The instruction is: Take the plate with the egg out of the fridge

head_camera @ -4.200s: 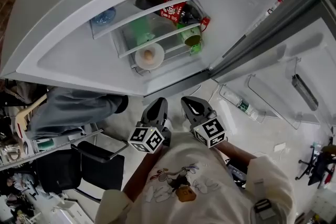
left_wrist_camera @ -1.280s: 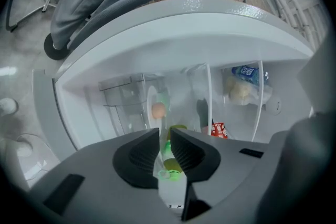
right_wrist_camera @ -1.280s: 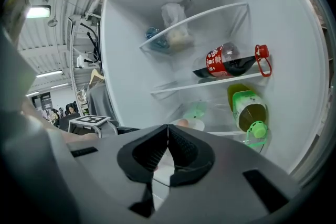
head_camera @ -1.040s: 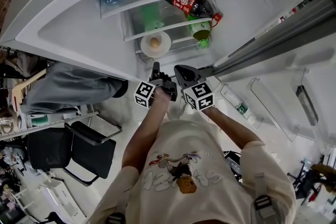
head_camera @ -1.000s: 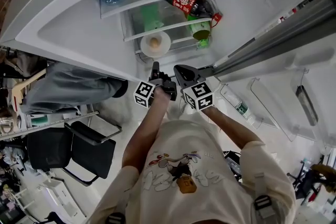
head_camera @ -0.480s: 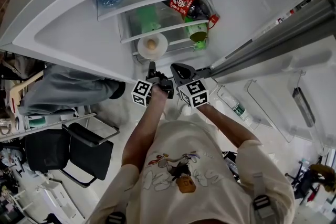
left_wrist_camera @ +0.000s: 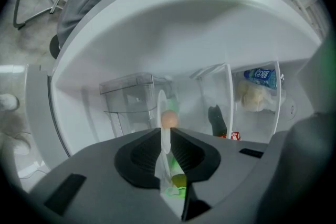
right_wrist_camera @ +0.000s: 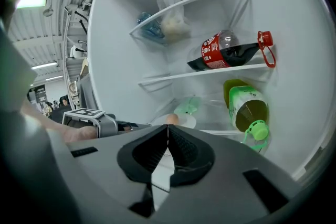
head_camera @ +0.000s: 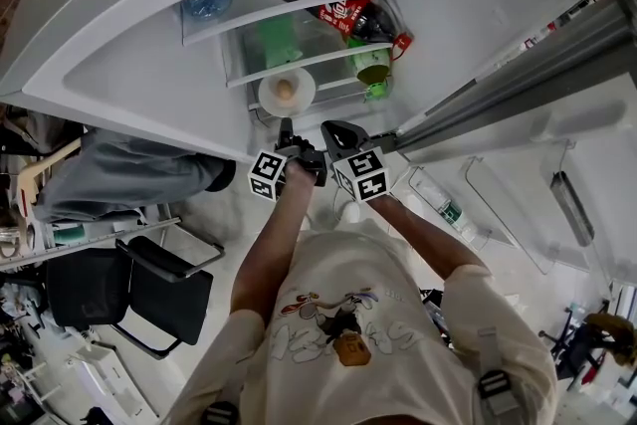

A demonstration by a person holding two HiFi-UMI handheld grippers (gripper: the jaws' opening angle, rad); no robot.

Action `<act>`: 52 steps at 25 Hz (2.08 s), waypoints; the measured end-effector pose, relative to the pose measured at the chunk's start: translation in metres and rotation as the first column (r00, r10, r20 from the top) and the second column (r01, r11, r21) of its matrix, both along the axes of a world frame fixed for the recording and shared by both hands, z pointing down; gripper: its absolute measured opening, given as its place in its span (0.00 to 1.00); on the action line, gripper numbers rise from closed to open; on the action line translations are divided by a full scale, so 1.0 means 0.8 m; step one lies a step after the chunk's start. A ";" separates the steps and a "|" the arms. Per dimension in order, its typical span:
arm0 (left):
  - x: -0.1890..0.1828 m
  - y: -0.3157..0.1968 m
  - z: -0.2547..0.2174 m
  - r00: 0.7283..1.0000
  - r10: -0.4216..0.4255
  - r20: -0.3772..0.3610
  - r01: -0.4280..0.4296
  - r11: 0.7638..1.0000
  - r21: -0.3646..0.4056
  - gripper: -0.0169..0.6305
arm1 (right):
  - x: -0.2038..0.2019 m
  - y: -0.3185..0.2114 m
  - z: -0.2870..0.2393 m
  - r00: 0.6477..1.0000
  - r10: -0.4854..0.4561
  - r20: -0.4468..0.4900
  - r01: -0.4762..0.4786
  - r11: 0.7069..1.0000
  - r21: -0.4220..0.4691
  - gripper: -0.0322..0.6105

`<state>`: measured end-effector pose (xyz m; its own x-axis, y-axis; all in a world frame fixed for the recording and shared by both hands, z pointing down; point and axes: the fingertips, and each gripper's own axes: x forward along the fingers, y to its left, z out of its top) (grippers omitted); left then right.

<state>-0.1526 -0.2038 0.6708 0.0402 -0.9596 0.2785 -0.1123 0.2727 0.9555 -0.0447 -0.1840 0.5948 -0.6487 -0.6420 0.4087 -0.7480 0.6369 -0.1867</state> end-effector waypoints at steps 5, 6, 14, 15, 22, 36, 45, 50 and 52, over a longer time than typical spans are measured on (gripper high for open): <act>-0.002 -0.008 0.009 1.000 -0.009 -0.014 0.009 1.000 -0.010 0.11 | -0.001 -0.004 0.004 1.000 0.004 -0.001 -0.004 1.000 -0.009 0.06; -0.003 -0.010 0.010 1.000 -0.012 -0.015 0.012 1.000 -0.011 0.11 | -0.001 -0.005 0.004 1.000 0.003 -0.001 -0.003 1.000 -0.010 0.06; -0.008 -0.023 0.014 0.999 -0.026 -0.033 0.025 1.000 -0.011 0.11 | 0.000 -0.009 0.007 1.000 0.010 0.001 -0.010 1.000 -0.023 0.06; -0.008 -0.024 0.014 0.999 -0.025 -0.033 0.025 1.000 -0.011 0.11 | 0.000 -0.009 0.007 1.000 0.012 0.003 -0.011 1.000 -0.026 0.06; -0.010 -0.034 0.016 0.999 -0.027 -0.039 0.026 1.000 -0.012 0.11 | 0.001 -0.013 0.007 1.000 0.014 0.005 -0.014 1.000 -0.025 0.06; -0.012 -0.048 0.027 0.998 -0.015 -0.061 0.013 1.000 -0.028 0.11 | -0.002 -0.022 0.003 1.000 0.024 0.008 -0.024 0.999 -0.023 0.06; -0.011 -0.050 0.031 0.996 -0.018 -0.087 0.015 0.999 -0.035 0.07 | 0.005 -0.021 0.004 0.999 0.037 0.002 -0.037 0.999 -0.023 0.06; -0.008 -0.051 0.033 0.995 -0.017 -0.095 0.013 0.999 -0.040 0.05 | 0.008 -0.024 0.001 0.999 0.045 0.003 -0.045 0.999 -0.017 0.06; -0.006 -0.049 0.032 0.995 -0.016 -0.101 0.012 0.999 -0.040 0.05 | 0.008 -0.024 0.001 0.999 0.047 0.003 -0.046 0.999 -0.016 0.06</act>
<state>-0.1574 -0.2430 0.6968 0.0570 -0.9487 0.3110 -0.0110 0.3109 0.9504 -0.0379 -0.2029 0.5955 -0.6198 -0.6651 0.4167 -0.7760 0.5984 -0.1992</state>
